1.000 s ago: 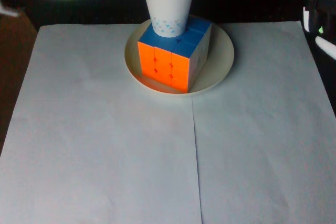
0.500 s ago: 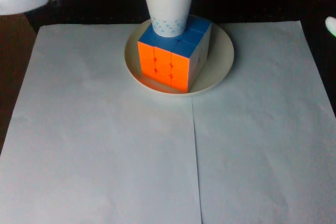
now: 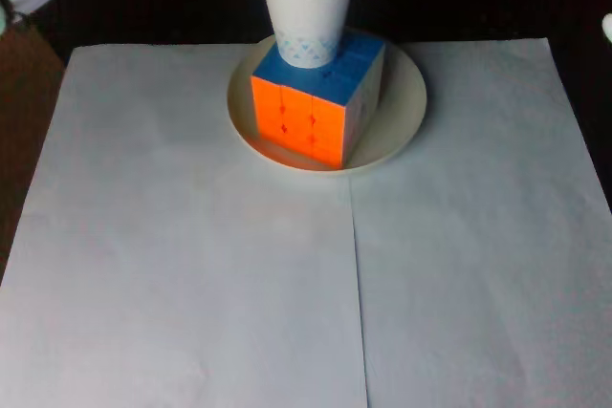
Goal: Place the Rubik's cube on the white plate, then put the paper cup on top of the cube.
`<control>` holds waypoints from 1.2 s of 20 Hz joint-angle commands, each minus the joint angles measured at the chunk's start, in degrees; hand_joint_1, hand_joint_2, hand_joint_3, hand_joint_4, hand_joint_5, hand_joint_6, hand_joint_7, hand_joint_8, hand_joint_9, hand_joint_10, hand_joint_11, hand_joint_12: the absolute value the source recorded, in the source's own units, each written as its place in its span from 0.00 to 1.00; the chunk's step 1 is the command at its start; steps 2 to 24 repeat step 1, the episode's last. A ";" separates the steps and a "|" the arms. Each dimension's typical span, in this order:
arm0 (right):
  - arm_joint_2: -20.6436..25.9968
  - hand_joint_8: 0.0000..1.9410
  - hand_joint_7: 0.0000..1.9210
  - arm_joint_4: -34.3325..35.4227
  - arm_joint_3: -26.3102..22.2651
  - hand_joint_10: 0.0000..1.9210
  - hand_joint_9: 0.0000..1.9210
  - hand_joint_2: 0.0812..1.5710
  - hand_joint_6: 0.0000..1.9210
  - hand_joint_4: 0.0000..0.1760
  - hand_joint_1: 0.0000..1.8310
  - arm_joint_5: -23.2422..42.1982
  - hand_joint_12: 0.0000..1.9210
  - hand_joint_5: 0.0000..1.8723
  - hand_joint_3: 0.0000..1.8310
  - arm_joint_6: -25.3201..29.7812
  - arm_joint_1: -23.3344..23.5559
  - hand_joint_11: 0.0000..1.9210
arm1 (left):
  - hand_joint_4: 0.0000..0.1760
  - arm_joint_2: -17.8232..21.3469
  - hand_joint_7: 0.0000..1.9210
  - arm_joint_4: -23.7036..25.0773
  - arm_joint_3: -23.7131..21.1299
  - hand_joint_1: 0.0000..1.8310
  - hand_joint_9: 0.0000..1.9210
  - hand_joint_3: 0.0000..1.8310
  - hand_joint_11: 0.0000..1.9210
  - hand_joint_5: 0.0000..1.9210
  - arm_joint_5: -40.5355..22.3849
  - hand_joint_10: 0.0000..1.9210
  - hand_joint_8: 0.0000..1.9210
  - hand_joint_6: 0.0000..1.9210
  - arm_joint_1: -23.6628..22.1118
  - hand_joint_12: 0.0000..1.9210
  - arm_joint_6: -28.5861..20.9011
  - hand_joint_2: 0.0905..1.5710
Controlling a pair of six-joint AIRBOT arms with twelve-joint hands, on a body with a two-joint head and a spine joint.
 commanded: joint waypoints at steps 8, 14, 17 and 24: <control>0.51 0.51 0.00 0.07 -0.26 0.68 0.00 0.88 0.41 0.00 0.42 8.49 0.97 0.00 0.00 -0.93 0.23 0.00 | 0.18 0.28 0.10 -2.81 -0.36 0.29 0.07 0.00 0.00 0.06 -9.12 0.27 0.06 0.00 0.25 0.61 0.54 0.96; 0.51 0.51 0.00 0.07 -0.26 0.68 0.00 0.88 0.41 0.00 0.42 8.49 0.97 0.00 0.00 -0.93 0.23 0.00 | 0.18 0.28 0.10 -2.81 -0.36 0.29 0.07 0.00 0.00 0.06 -9.12 0.27 0.06 0.00 0.25 0.61 0.54 0.96; 0.51 0.51 0.00 0.07 -0.26 0.68 0.00 0.88 0.41 0.00 0.42 8.49 0.97 0.00 0.00 -0.93 0.23 0.00 | 0.18 0.28 0.10 -2.81 -0.36 0.29 0.07 0.00 0.00 0.06 -9.12 0.27 0.06 0.00 0.25 0.61 0.54 0.96; 0.51 0.51 0.00 0.07 -0.26 0.68 0.00 0.88 0.41 0.00 0.42 8.49 0.97 0.00 0.00 -0.93 0.23 0.00 | 0.18 0.28 0.10 -2.81 -0.36 0.29 0.07 0.00 0.00 0.06 -9.12 0.27 0.06 0.00 0.25 0.61 0.54 0.96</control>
